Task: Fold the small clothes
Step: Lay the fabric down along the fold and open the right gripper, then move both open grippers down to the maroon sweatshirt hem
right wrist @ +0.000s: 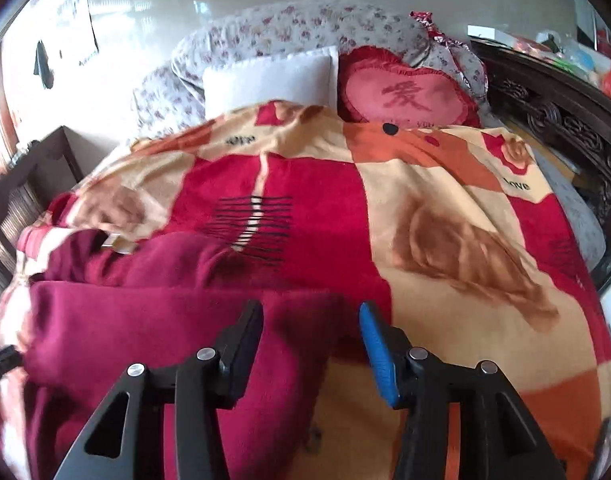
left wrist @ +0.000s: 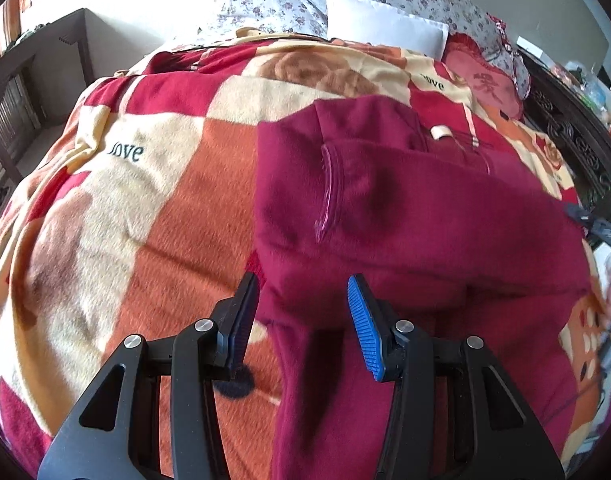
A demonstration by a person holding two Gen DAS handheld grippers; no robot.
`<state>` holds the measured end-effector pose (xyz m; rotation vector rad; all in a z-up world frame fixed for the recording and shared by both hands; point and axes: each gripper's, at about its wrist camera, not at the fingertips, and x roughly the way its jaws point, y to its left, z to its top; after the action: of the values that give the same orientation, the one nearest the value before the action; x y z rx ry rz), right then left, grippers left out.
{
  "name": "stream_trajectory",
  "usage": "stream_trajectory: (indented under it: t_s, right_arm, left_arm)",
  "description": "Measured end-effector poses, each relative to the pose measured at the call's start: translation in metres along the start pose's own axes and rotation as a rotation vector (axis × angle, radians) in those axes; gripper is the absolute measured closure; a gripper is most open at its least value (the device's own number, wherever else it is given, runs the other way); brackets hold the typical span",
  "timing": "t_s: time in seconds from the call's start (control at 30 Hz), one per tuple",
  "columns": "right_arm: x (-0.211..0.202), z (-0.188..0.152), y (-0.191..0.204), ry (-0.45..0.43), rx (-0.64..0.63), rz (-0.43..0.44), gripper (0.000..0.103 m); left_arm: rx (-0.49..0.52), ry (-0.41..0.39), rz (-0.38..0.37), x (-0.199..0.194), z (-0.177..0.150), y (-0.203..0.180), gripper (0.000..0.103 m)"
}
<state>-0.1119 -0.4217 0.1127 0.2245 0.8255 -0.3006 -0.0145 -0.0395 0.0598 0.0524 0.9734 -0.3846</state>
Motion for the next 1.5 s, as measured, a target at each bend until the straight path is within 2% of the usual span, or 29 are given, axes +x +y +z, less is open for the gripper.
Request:
stream_trajectory:
  t_s: [0.1, 0.23, 0.33, 0.47, 0.53, 0.73, 0.9, 1.03, 1.17, 1.3, 1.37, 1.5]
  right_arm:
    - [-0.027, -0.017, 0.009, 0.021, 0.000, 0.048, 0.055]
    - [-0.041, -0.042, 0.033, 0.038, -0.061, 0.090, 0.055]
    - [-0.029, -0.057, 0.046, 0.078, -0.093, 0.054, 0.055]
    - [0.000, -0.068, 0.036, 0.153, -0.026, 0.021, 0.055]
    - [-0.001, -0.068, 0.031, 0.151, 0.006, 0.027, 0.055]
    - [-0.048, -0.077, 0.032, 0.119, 0.007, 0.049, 0.053]
    - [-0.086, -0.110, 0.028, 0.140, 0.017, 0.096, 0.043]
    - [-0.111, -0.143, 0.025, 0.160, 0.009, 0.096, 0.043]
    - [-0.126, -0.169, 0.026, 0.180, 0.032, 0.117, 0.043]
    - [-0.138, -0.195, 0.029, 0.214, 0.023, 0.124, 0.043]
    - [-0.145, -0.207, 0.029, 0.223, 0.018, 0.130, 0.043]
    - [-0.156, -0.228, 0.029, 0.242, 0.025, 0.137, 0.043]
  left_arm:
    - [0.007, -0.002, 0.016, -0.003, -0.007, -0.002, 0.057]
    - [0.023, -0.013, 0.033, -0.009, -0.017, -0.008, 0.057]
    - [0.028, -0.010, 0.027, -0.015, -0.022, -0.012, 0.057]
    - [0.032, -0.015, 0.028, -0.027, -0.028, -0.014, 0.057]
    - [0.037, -0.017, 0.027, -0.032, -0.031, -0.015, 0.057]
    - [0.043, -0.014, 0.024, -0.044, -0.045, -0.015, 0.055]
    - [0.055, -0.001, 0.021, -0.051, -0.060, -0.017, 0.053]
    - [0.065, 0.024, 0.020, -0.054, -0.076, -0.016, 0.053]
    - [0.065, 0.055, -0.008, -0.059, -0.092, -0.015, 0.052]
    - [0.045, 0.118, -0.090, -0.069, -0.111, -0.008, 0.052]
    - [0.039, 0.146, -0.115, -0.076, -0.124, -0.005, 0.046]
    - [0.049, 0.186, -0.138, -0.091, -0.149, 0.000, 0.045]
